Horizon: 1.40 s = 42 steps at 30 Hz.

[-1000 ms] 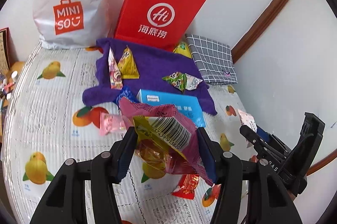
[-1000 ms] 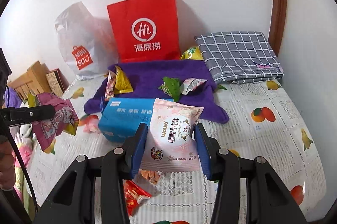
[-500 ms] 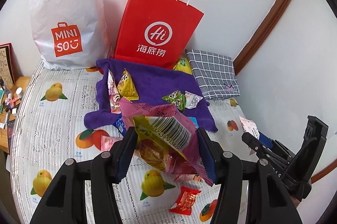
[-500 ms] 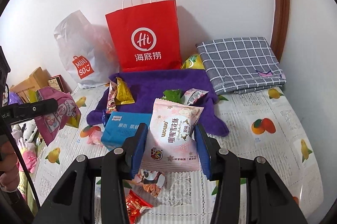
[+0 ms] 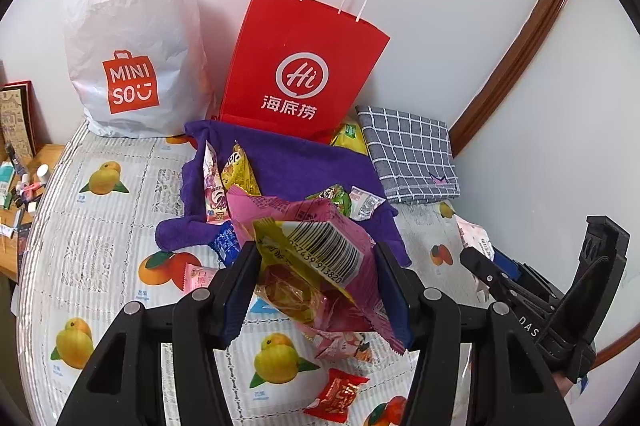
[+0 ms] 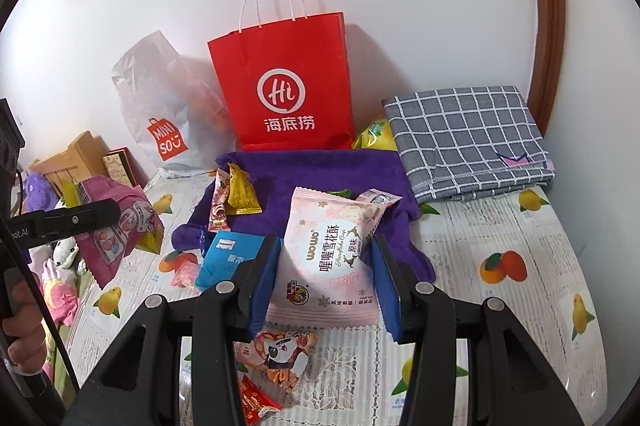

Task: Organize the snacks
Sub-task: 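Lift and carry the pink chip bag and pink-white packet over the purple towel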

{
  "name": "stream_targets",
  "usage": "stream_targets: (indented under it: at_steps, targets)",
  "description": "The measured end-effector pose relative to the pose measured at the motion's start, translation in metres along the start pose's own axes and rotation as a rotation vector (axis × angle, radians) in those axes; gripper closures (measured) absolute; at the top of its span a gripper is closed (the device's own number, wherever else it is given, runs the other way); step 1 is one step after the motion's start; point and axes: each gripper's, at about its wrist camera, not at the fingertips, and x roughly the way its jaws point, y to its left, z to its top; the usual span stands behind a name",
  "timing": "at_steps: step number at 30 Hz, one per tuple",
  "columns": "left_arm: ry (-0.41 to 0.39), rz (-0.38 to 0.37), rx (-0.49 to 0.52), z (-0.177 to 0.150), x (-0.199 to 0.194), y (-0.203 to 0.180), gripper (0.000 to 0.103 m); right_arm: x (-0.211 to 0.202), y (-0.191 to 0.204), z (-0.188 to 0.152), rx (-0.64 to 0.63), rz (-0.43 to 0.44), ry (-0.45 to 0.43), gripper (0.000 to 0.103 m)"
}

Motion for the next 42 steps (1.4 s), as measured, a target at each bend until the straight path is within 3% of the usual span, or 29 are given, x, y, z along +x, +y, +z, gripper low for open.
stream_targets:
  at_steps: [15, 29, 42]
  targets:
    - [-0.038, 0.043, -0.061, -0.009, -0.003, -0.017, 0.048, 0.005, -0.011, 0.003, -0.062, 0.076, 0.018, 0.058]
    - [-0.013, 0.026, 0.011, -0.001, 0.000, -0.016, 0.048, -0.001, -0.003, 0.005, -0.014, 0.065, -0.019, 0.058]
    - [-0.015, 0.015, 0.035, 0.018, 0.008, 0.002, 0.048, 0.007, 0.009, 0.030, 0.010, 0.050, -0.050, 0.058]
